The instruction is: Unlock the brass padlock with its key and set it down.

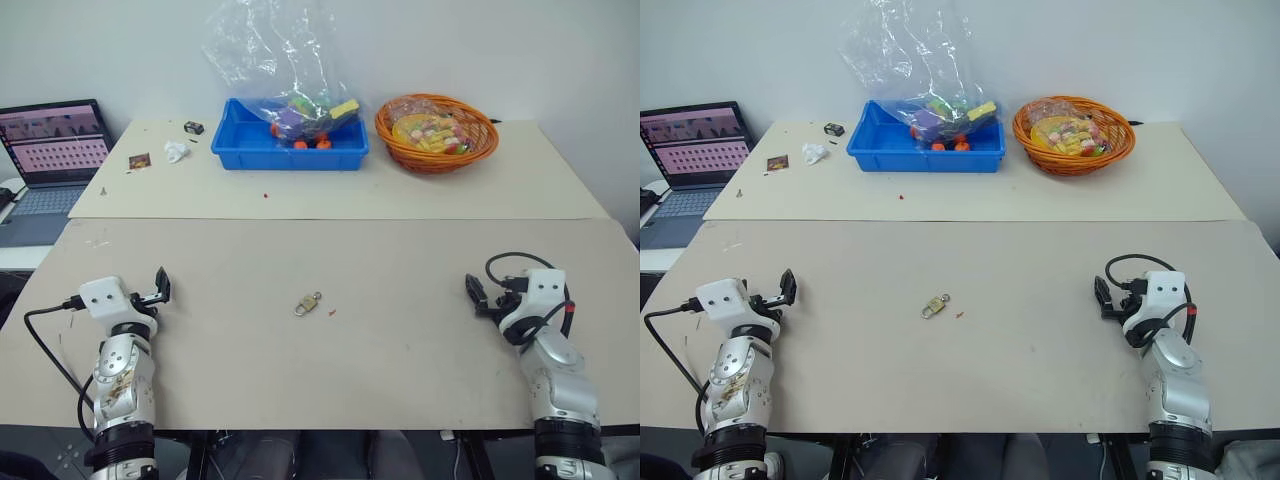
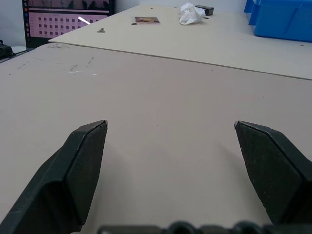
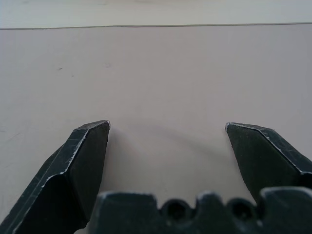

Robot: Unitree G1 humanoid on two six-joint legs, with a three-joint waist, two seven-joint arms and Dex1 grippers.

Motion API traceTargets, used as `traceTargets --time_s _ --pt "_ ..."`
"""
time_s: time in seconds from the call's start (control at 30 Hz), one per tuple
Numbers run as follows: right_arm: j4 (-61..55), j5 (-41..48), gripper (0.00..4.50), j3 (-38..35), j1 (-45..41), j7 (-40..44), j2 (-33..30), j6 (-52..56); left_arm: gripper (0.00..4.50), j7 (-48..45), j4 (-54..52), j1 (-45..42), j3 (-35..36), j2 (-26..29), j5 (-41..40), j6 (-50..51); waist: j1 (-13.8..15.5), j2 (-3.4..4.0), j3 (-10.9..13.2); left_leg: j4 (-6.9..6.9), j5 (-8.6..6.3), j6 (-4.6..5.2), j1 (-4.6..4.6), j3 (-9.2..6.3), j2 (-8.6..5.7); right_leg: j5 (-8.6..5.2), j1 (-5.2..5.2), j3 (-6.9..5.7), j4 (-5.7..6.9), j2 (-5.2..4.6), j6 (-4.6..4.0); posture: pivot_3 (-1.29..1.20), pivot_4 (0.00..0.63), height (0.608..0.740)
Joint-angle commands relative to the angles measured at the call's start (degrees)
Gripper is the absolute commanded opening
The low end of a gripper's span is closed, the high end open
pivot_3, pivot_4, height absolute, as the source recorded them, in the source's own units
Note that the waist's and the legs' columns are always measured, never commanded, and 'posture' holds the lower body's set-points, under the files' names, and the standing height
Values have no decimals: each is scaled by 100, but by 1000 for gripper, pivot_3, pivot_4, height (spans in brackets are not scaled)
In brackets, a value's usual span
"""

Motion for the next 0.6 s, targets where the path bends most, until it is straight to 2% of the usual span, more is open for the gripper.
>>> traceTargets --time_s 0.03,0.47,0.6 --pt "31 78 4500 -136 -44 -31 13 -70 4436 58 -127 -98 9 132 147 -92 1 0 0 0 0 0 0 0 0 0 0 0 0 0 0 0 150 740" --pt "140 104 4500 -137 -252 -41 -58 11 4436 -89 -339 -143 -138 141 198 105 0 0 0 0 -3 -4 1 11 13 7 -2 8 -6 12 -5 0 150 740" --pt "-730 670 4500 610 -411 1406 -434 885 4436 -920 -1188 151 -847 273 213 402 -29 2 3 0 -4 -4 -6 17 14 9 -10 13 -8 13 -7 0 150 740"
